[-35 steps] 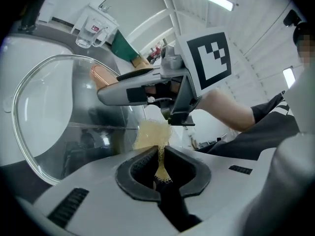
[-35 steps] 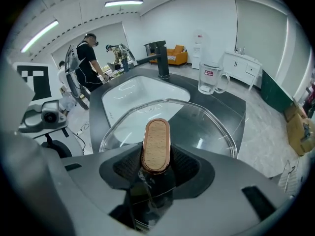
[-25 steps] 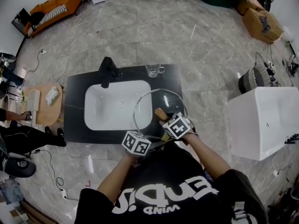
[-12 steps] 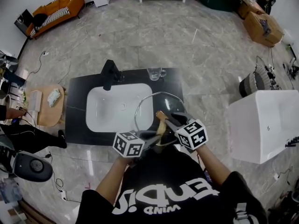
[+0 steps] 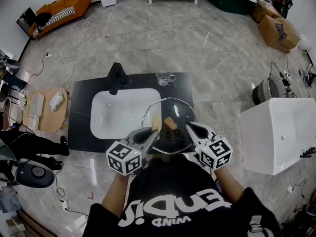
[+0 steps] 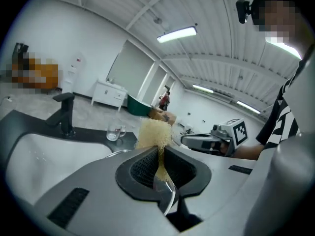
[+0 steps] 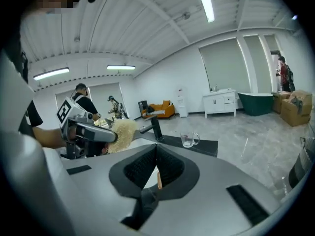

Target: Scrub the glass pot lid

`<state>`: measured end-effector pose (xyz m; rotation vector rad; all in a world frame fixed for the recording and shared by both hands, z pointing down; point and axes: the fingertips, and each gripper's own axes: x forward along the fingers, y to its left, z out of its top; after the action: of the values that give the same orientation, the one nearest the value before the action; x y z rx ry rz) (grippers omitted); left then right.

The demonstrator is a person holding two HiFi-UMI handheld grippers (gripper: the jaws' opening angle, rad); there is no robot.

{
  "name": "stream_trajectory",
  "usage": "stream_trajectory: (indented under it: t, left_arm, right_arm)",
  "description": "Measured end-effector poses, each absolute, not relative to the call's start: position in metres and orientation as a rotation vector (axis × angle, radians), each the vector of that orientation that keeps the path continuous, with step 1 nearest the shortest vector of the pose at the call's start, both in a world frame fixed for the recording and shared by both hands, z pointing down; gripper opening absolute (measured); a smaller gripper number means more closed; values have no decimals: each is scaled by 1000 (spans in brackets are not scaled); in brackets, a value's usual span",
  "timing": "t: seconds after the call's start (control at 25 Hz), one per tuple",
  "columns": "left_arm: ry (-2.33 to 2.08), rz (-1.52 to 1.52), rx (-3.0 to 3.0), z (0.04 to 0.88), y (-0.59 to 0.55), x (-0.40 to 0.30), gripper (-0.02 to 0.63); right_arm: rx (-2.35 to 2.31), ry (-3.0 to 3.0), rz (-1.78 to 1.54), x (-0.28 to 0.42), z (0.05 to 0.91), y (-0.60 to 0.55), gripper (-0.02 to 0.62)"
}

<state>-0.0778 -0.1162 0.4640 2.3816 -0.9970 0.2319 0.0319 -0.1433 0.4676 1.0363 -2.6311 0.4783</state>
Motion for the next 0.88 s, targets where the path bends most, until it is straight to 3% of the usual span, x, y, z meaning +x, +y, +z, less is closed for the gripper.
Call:
stream_trajectory:
  t: [0.88]
  left_arm:
    - [-1577, -26, 2523, 456, -115, -126, 44]
  right_arm:
    - [1267, -2816, 248, 43, 450, -140, 12]
